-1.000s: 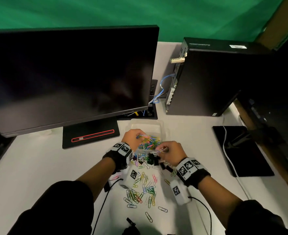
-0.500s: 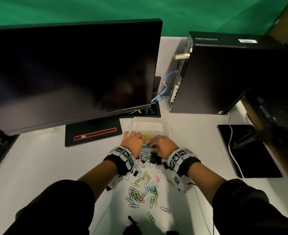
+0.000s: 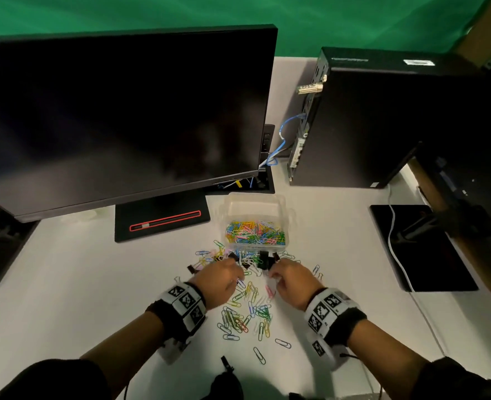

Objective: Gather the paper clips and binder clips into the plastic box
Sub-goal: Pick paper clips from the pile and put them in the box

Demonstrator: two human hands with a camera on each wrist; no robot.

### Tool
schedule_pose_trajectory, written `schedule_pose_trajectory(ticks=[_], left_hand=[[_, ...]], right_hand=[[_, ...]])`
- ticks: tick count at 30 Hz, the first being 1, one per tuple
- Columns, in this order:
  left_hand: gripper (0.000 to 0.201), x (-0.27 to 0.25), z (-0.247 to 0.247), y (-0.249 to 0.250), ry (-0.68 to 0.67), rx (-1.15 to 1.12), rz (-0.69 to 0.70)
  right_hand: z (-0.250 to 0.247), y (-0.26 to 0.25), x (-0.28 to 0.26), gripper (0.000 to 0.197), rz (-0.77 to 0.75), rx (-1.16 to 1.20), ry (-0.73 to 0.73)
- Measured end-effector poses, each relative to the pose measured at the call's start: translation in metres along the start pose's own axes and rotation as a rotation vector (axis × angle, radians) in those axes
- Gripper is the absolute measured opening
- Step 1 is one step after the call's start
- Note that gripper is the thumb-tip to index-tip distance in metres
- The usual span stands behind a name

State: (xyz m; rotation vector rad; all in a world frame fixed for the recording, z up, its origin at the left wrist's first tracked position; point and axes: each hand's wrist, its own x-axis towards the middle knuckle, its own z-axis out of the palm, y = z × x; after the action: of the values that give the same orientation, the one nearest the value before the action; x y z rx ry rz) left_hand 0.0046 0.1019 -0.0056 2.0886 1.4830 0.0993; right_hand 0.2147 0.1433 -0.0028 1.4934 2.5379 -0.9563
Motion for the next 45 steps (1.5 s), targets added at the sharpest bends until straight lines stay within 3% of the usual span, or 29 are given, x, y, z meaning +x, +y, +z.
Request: schedule_pose_trajectory(ticks=[5,11,16,19,22,25,30,39,45], left_hand=[[0.051,-0.019,0.031,0.005,0.003,-0.071,0.005],[0.060,-0.017,0.048,0.016,0.061,0.069,-0.097],[0.052,-0.031,0.049,0.022,0.010,0.108,-0.022],[0.041,-0.046,0.041,0.023,0.027,-0.027,-0.018],[0.074,-0.058,0.029,0.018,0.017,-0.106,-0.164],[0.093,-0.064,0.026,0.013,-0.090,-0.067,-0.284],[0.083,-0.058,0.043,0.021,-0.100,-0.150,-0.321],[0.062,-0.029,0.055,0.043,0.036,-0.195,-0.282],[0.033,-0.025,0.053,0.036,0.030,-0.049,-0.217]], right_hand=[[0.037,0.002,-0.021,0.056,-0.003,-0.055,0.076],[0.056,-0.011,-0.034,0.049,-0.083,0.109,0.055],[0.041,-0.002,-0.046,0.043,-0.057,0.194,0.049],[0.028,0.011,-0.059,0.070,0.018,0.170,-0.053],[0.026,0.014,-0.072,0.094,0.065,0.102,-0.193],[0.032,0.010,-0.077,0.101,0.082,0.090,-0.192],[0.048,-0.003,-0.061,0.104,0.066,0.190,-0.105],[0.059,-0.023,-0.028,0.085,0.045,0.277,-0.021],[0.057,-0.019,-0.021,0.036,0.034,0.261,0.004]])
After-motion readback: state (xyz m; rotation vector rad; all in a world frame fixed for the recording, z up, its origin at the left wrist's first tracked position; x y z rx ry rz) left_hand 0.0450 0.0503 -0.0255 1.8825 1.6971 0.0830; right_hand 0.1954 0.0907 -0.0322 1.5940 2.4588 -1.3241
